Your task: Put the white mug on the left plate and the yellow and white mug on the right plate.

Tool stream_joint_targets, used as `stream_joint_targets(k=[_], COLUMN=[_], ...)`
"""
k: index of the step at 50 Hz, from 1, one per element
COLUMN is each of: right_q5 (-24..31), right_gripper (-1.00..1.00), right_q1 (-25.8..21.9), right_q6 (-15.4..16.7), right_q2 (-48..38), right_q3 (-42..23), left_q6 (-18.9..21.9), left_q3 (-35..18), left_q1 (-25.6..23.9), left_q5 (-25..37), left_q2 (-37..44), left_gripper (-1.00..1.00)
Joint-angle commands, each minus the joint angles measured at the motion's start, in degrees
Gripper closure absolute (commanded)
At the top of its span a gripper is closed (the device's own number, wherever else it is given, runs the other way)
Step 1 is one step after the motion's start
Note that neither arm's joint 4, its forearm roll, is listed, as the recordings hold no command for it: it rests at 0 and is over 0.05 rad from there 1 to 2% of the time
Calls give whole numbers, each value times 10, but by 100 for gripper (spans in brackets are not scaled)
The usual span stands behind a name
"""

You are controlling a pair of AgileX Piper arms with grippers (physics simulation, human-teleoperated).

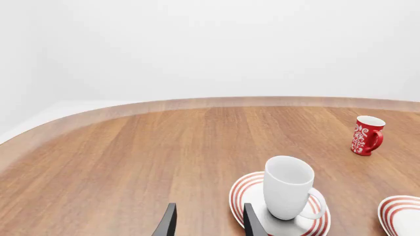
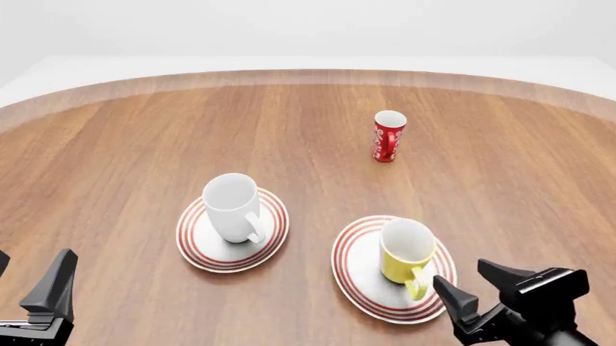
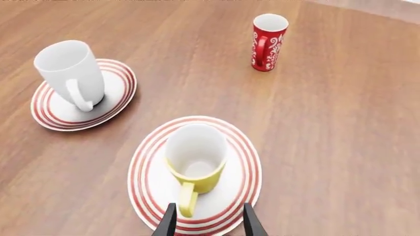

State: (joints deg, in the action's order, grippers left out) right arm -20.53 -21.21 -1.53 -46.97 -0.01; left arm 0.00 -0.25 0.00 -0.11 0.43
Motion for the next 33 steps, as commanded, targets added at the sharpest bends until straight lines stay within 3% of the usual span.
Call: stream_joint_targets(k=[1, 2, 4, 16, 17, 18, 33], right_q5=[16, 77, 116, 121, 161, 168, 183], right_gripper=[-100, -100, -100, -100, -100, -100, -100], right_q1=[6, 59, 72, 72, 107, 107, 132], right_q6=[3, 14, 17, 17, 27, 27, 31], right_q2=[19, 100, 145, 150, 206, 212, 237], right_q3=[0, 0, 0, 0, 0, 0, 0], left_q6=[0, 0, 0, 0, 0, 0, 0], left_q3=[0, 0, 0, 0, 0, 0, 0], left_q1=[0, 0, 0, 0, 0, 0, 0], left_q5=[0, 0, 0, 0, 0, 0, 0], left_q2=[0, 0, 0, 0, 0, 0, 0], left_gripper=[-100, -100, -100, -100, -100, -100, -100])
